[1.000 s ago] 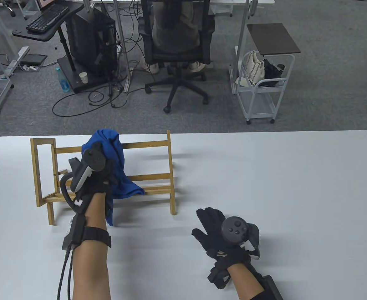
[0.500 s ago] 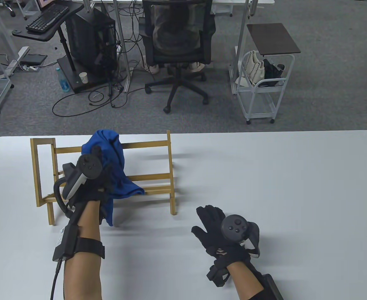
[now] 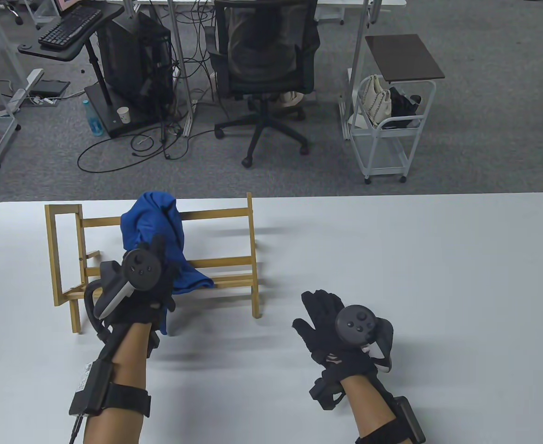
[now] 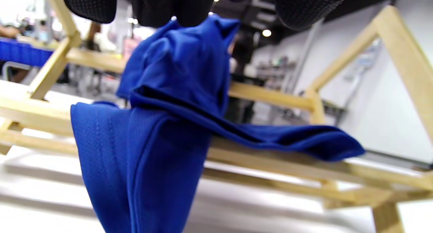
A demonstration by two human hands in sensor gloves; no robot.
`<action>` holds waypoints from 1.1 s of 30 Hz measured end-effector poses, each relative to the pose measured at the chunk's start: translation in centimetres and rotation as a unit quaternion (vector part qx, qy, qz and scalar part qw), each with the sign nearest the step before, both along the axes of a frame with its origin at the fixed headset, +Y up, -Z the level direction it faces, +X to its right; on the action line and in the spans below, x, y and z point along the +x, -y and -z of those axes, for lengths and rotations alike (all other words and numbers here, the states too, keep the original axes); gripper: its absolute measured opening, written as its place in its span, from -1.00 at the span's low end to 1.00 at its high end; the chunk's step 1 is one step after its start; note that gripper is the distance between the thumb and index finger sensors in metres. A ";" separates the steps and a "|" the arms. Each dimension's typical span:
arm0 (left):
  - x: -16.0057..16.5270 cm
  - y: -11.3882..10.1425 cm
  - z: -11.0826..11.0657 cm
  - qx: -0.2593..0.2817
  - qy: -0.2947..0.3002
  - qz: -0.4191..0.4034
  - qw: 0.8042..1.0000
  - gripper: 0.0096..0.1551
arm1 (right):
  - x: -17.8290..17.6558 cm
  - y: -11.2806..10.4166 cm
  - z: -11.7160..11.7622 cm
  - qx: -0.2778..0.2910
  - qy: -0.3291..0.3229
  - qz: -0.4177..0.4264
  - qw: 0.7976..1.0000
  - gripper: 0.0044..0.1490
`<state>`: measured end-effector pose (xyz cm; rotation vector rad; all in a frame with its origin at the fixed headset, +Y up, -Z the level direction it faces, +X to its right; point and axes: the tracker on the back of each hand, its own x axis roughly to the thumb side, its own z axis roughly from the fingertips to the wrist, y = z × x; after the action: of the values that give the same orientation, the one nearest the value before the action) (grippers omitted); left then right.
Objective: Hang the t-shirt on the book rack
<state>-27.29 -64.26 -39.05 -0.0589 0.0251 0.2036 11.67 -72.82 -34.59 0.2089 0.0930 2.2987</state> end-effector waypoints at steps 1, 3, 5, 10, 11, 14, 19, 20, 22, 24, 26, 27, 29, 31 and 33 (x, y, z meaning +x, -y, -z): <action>0.1 0.0 -0.2 0.002 0.004 0.001 1.000 -0.21 | 0.0 -0.2 0.1 0.001 0.002 -0.001 1.000 -0.19; 0.4 0.0 -0.8 0.003 0.017 0.000 1.000 -0.21 | 0.0 -0.7 0.2 0.004 0.007 -0.002 1.000 -0.19; 0.7 0.0 -1.5 0.005 0.030 0.000 1.000 -0.20 | 0.0 -1.2 0.3 0.004 0.010 -0.004 1.000 -0.19; 1.0 0.3 -3.0 0.010 0.054 -0.003 0.998 -0.16 | 0.0 -2.7 0.1 0.022 0.017 -0.014 1.000 -0.19; 1.0 0.4 -3.3 0.011 0.059 -0.007 0.998 -0.16 | 0.1 -3.1 0.0 0.028 0.018 -0.021 0.999 -0.19; 1.2 0.8 -4.1 0.011 0.069 -0.009 0.997 -0.16 | 0.3 -4.0 -0.2 0.041 0.023 -0.031 0.998 -0.19; 1.9 1.5 -5.4 0.007 0.091 0.005 0.996 -0.13 | 1.2 -4.6 -0.9 0.057 0.030 -0.054 0.996 -0.19; 2.0 1.7 -5.6 0.006 0.096 0.007 0.995 -0.12 | 1.3 -4.7 -1.0 0.059 0.032 -0.061 0.996 -0.19; 2.5 2.1 -6.1 0.007 0.107 0.011 0.994 -0.10 | 1.8 -4.6 -1.2 0.066 0.035 -0.074 0.994 -0.19; 2.9 2.5 -6.5 0.007 0.116 0.020 0.993 -0.08 | 2.2 -4.6 -1.5 0.071 0.041 -0.085 0.993 -0.19; 3.0 2.8 -6.7 0.006 0.126 0.015 0.992 -0.07 | 2.4 -4.4 -1.6 0.071 0.043 -0.094 0.992 -0.19; 3.1 3.1 -6.8 0.003 0.135 0.007 0.991 -0.07 | 2.5 -4.3 -1.6 0.069 0.044 -0.101 0.991 -0.19; 3.1 3.4 -7.0 0.001 0.138 0.005 0.990 -0.06 | 2.6 -4.1 -1.7 0.069 0.046 -0.114 0.990 -0.19; 3.1 3.7 -7.1 0.004 0.140 0.009 0.990 -0.05 | 2.7 -4.0 -1.9 0.076 0.046 -0.115 0.989 -0.19; 3.2 4.0 -7.2 0.004 0.139 0.008 0.990 -0.05 | 2.6 -3.9 -2.0 0.084 0.045 -0.119 0.988 -0.19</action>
<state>-24.13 -68.23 -31.88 -0.0793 -0.2524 0.1788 14.30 -68.93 -32.57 0.1879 -0.1290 2.5519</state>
